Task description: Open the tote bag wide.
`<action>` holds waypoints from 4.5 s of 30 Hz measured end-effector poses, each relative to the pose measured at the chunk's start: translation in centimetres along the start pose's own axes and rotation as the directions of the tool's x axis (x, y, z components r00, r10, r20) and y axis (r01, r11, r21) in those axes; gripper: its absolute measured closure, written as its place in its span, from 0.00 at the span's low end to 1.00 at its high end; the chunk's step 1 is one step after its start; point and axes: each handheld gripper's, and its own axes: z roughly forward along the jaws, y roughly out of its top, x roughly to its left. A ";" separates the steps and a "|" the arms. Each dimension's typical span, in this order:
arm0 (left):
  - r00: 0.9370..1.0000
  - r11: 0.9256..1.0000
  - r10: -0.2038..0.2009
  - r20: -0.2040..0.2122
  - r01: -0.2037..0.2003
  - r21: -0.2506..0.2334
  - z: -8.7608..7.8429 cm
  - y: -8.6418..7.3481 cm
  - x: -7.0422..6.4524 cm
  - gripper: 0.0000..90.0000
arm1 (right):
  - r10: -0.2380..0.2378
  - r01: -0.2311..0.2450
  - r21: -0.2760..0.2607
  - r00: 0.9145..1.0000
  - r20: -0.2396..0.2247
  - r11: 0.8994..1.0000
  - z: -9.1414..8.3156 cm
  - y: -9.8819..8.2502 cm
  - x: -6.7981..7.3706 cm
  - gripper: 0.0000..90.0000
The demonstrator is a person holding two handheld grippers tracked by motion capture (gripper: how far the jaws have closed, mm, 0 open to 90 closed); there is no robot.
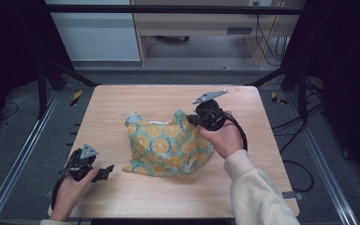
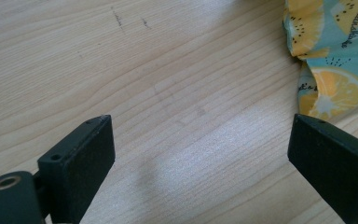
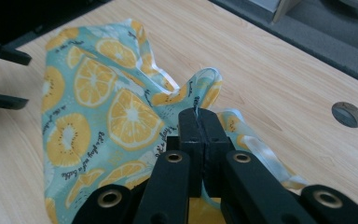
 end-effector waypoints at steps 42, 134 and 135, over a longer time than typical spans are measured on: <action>0.975 0.966 0.191 0.111 -0.207 0.155 -2.9 8.2 -1.6 0.10 | -0.172 0.167 -0.049 0.975 -0.141 0.985 -3.8 -5.8 6.2 1.00; 0.883 0.905 0.316 0.347 -0.391 0.170 -0.9 6.3 -7.4 1.00 | -0.130 0.153 0.161 0.980 -0.150 0.975 -0.3 -14.9 6.6 1.00; 0.884 0.905 0.315 0.346 -0.389 0.171 -0.9 6.2 -7.3 1.00 | -0.128 0.153 0.163 0.980 -0.151 0.975 -0.3 -14.9 6.5 1.00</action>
